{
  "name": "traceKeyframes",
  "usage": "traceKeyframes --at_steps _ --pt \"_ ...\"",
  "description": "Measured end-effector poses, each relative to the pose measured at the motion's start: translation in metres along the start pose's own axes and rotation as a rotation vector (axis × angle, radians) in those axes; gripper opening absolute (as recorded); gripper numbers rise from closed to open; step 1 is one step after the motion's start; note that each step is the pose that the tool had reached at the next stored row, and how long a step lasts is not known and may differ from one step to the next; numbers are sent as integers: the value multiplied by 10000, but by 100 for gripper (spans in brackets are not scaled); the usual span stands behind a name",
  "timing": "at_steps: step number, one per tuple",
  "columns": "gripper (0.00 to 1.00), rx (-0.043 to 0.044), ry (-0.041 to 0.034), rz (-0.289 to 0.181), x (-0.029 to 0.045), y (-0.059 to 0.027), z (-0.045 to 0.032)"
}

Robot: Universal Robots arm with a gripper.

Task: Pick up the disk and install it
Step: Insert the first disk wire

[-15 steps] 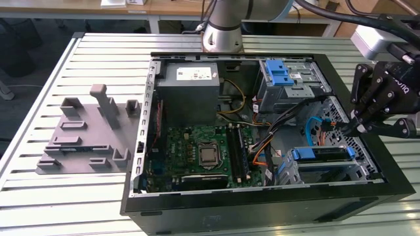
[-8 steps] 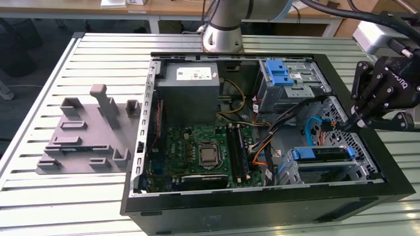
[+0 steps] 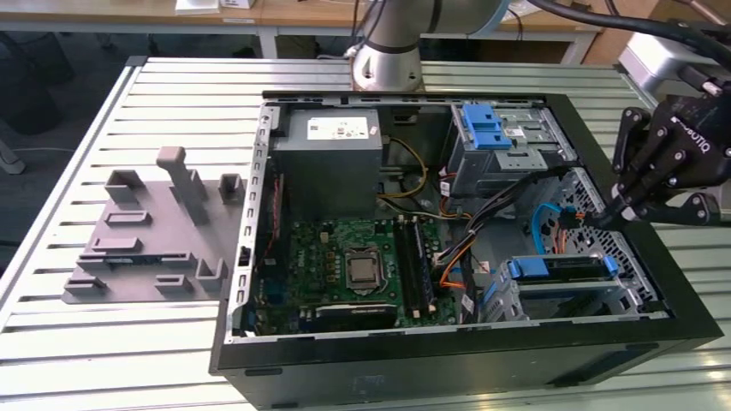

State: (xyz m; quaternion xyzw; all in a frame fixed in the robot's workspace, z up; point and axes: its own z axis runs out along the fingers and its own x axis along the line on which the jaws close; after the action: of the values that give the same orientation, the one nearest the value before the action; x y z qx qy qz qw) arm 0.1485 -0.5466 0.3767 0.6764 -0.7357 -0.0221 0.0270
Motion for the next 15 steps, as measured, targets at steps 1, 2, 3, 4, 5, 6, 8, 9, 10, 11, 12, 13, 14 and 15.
traceKeyframes --at_steps 1,2,3,4,5,6,8,9,10,11,12,13,14,15 --pt "11 -15 8 26 -9 -4 4" --pt "11 -28 31 36 -22 -8 7" --pt "11 -43 59 39 -40 -14 12" --pt "11 -58 90 41 -61 -21 15" --pt "11 -109 102 41 -89 -41 25" --pt "11 -127 99 40 -91 -45 33" --pt "11 -158 110 45 -113 -58 41" --pt "11 -158 119 56 -133 -60 43" --pt "11 -159 116 84 -146 -63 47" --pt "11 -159 112 137 -154 -63 51" --pt "11 -161 103 221 -157 -64 56" --pt "11 -163 95 324 -160 -65 61" --pt "11 -164 87 435 -162 -67 65" --pt "11 -166 79 547 -165 -67 70"
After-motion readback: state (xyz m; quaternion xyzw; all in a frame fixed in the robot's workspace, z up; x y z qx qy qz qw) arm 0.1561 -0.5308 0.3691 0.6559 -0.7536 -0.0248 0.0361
